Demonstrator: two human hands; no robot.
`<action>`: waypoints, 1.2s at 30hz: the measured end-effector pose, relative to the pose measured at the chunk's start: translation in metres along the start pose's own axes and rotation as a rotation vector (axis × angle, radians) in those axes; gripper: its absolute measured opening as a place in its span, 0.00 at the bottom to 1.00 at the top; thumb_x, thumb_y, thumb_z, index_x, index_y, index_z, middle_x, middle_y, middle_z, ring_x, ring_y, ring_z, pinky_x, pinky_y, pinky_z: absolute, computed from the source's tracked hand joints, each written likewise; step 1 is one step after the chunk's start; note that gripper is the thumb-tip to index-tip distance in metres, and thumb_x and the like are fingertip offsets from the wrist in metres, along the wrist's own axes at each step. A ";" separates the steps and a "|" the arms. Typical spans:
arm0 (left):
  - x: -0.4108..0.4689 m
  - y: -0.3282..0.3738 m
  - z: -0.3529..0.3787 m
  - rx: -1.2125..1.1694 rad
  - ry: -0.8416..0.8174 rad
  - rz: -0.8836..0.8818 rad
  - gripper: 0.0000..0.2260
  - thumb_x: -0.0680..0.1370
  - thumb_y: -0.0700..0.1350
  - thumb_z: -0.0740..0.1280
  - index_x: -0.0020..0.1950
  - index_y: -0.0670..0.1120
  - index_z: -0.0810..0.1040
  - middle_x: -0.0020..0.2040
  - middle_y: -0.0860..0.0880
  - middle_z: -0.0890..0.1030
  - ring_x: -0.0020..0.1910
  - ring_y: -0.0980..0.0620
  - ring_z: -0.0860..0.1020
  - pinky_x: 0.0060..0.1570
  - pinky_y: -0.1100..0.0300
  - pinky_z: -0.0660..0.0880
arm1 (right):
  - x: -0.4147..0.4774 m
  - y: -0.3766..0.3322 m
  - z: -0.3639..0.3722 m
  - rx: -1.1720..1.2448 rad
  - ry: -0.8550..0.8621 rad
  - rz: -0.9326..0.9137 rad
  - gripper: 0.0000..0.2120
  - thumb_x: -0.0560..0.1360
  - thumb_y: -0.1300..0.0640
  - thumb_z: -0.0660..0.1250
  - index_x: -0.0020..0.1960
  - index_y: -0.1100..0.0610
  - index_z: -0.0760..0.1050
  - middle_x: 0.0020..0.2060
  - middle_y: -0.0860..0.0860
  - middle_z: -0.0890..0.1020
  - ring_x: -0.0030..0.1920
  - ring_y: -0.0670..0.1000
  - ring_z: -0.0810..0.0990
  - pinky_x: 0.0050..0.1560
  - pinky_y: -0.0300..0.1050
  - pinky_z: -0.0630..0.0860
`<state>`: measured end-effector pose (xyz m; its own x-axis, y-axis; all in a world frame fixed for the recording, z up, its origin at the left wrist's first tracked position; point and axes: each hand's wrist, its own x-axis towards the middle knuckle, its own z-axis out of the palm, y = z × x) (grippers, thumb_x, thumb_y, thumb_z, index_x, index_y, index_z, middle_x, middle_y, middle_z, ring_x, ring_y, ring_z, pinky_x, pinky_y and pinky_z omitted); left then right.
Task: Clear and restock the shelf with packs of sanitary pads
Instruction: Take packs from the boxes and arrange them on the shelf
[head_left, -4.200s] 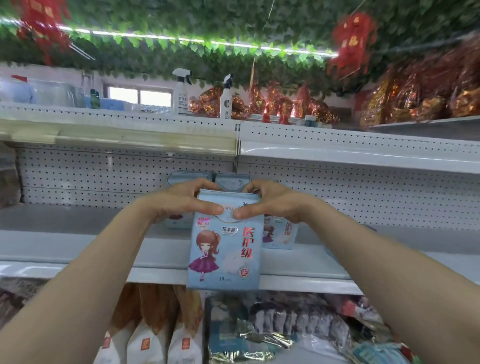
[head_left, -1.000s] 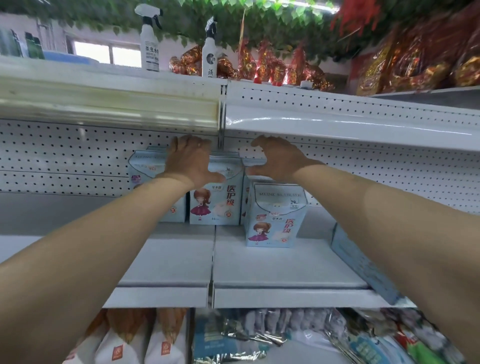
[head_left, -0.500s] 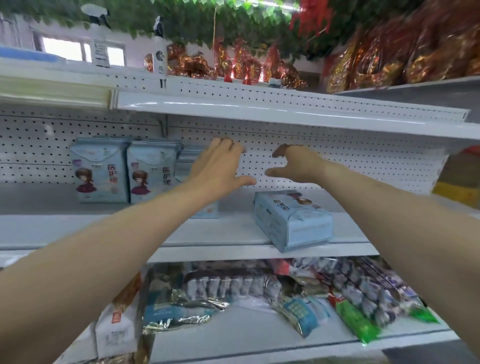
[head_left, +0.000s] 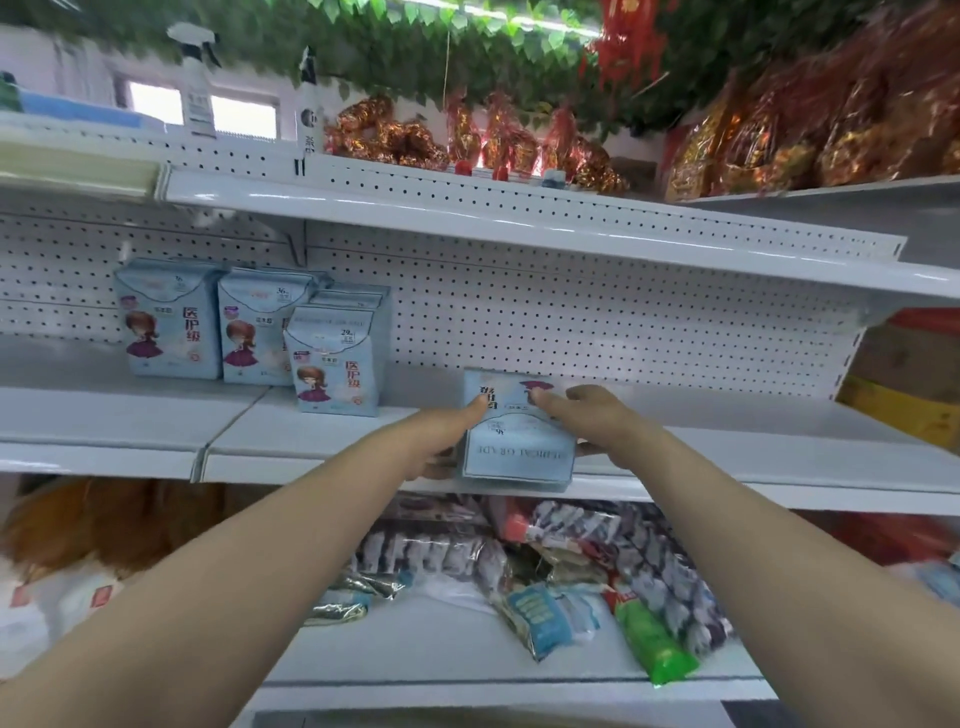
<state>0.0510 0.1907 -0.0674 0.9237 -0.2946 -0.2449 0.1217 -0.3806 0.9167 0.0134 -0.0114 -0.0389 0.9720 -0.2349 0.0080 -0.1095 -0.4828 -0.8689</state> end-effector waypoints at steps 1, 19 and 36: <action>-0.004 -0.003 -0.001 -0.023 -0.020 0.004 0.30 0.74 0.70 0.63 0.65 0.50 0.77 0.63 0.48 0.80 0.61 0.46 0.78 0.63 0.45 0.76 | -0.003 0.003 -0.001 0.071 -0.030 0.003 0.33 0.76 0.41 0.71 0.71 0.62 0.69 0.61 0.55 0.80 0.56 0.56 0.82 0.57 0.55 0.81; -0.094 0.046 -0.068 0.558 -0.149 0.265 0.27 0.66 0.49 0.82 0.61 0.49 0.75 0.58 0.51 0.80 0.58 0.50 0.80 0.64 0.47 0.75 | -0.047 -0.051 0.015 -0.415 -0.569 -0.347 0.48 0.65 0.43 0.81 0.79 0.45 0.61 0.72 0.41 0.72 0.69 0.42 0.72 0.70 0.41 0.68; -0.127 -0.017 -0.302 0.353 0.122 0.166 0.37 0.57 0.66 0.80 0.61 0.49 0.79 0.53 0.47 0.86 0.56 0.46 0.83 0.61 0.48 0.78 | -0.030 -0.146 0.214 -0.023 -0.634 -0.283 0.22 0.71 0.44 0.76 0.61 0.53 0.80 0.51 0.48 0.87 0.54 0.48 0.85 0.49 0.47 0.82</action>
<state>0.0417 0.4995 0.0431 0.9593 -0.2789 -0.0441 -0.1450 -0.6204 0.7707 0.0449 0.2467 -0.0180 0.8969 0.4376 -0.0640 0.1688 -0.4724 -0.8651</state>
